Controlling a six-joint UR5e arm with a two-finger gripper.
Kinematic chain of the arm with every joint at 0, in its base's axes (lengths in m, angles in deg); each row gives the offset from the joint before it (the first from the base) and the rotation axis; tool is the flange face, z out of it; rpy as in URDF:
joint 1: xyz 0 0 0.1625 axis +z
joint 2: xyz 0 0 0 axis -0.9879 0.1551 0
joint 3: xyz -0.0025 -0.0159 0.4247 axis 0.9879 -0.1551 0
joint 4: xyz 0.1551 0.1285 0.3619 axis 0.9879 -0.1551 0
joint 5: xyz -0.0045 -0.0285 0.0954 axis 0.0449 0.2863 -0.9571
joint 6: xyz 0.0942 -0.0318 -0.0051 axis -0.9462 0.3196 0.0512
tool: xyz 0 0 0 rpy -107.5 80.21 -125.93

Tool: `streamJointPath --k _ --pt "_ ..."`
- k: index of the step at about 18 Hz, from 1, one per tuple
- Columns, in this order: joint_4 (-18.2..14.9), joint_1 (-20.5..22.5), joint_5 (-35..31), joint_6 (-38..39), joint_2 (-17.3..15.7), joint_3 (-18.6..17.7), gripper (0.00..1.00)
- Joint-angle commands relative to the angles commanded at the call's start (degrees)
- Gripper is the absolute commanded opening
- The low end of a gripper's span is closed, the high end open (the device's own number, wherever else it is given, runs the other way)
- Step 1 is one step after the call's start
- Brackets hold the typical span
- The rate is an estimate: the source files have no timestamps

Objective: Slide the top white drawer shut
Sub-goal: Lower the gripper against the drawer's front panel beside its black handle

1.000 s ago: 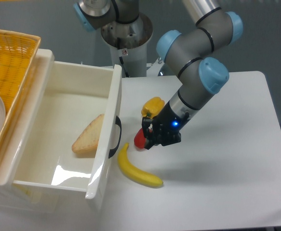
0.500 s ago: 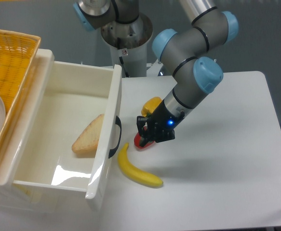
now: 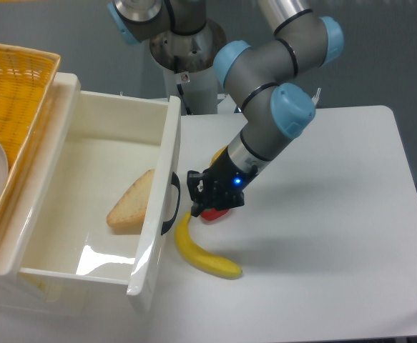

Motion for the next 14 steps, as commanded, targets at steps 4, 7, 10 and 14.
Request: streamJointPath --k 4,7,10,14 --pt "-0.4 0.0 0.0 0.0 -0.3 -0.4 0.03" --pt "-1.0 0.0 0.3 0.1 -0.9 -0.4 0.03" --pt "-1.2 -0.1 1.4 0.1 -1.3 -0.5 0.03" --pt "-1.8 -0.2 1.7 0.1 -1.9 -0.5 0.03"
